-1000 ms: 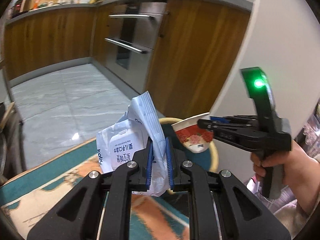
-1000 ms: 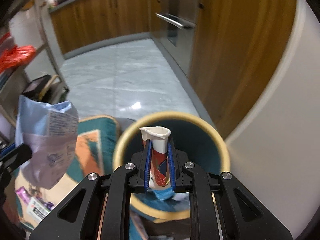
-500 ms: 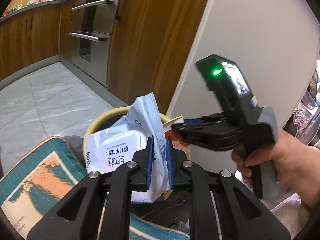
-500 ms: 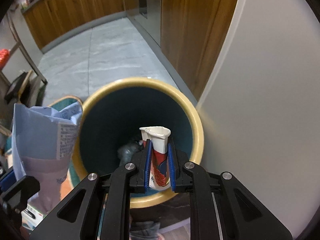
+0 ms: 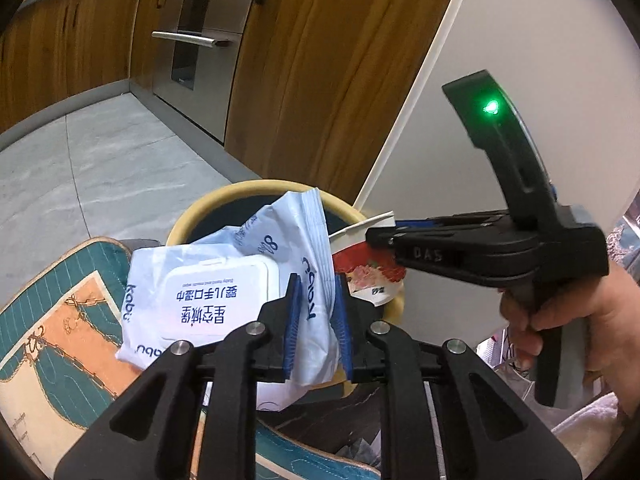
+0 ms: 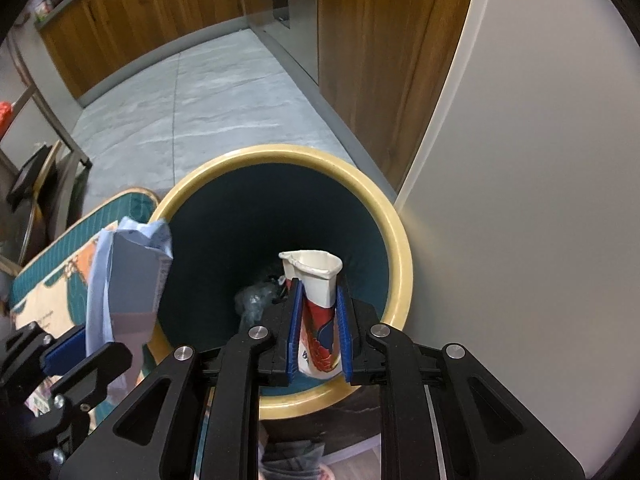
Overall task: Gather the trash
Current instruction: 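Open both tools over the bin to drop the cup and wipes pack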
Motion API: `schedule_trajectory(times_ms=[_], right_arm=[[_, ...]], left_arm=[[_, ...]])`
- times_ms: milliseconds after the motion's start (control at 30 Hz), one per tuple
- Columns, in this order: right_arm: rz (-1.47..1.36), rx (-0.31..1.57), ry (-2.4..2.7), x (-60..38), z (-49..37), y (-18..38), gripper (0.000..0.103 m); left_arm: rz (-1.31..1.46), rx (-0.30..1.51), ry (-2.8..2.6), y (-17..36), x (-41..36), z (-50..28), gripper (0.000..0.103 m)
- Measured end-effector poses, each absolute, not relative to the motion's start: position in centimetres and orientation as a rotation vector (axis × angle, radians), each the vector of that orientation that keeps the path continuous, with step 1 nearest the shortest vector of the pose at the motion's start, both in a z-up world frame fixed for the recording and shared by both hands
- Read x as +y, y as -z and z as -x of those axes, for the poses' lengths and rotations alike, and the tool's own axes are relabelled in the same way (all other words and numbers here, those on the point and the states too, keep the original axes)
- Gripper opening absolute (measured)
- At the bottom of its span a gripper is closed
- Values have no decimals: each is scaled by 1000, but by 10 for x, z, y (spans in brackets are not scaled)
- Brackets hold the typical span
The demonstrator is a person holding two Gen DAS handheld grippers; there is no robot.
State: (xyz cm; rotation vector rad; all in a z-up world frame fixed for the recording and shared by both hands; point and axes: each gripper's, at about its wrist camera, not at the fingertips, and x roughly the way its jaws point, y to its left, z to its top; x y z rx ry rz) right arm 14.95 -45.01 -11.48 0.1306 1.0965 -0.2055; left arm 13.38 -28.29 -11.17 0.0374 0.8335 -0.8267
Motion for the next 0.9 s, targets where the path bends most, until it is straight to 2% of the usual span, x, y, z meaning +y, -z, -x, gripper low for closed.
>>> schedule_trajectory(times_ms=[300,533,900], right_arm=[[-150,1081,209,-454,-150,112,18],[-186,1061,225,-463,-146,108,18],[-207,1052,222,-467,-146,107,18]], left_arm=[[-124,878,879,134,-301,-127,16],[-97,742,990,101,-305,-108,13],[-54,772,924,108,-295,-122,13]])
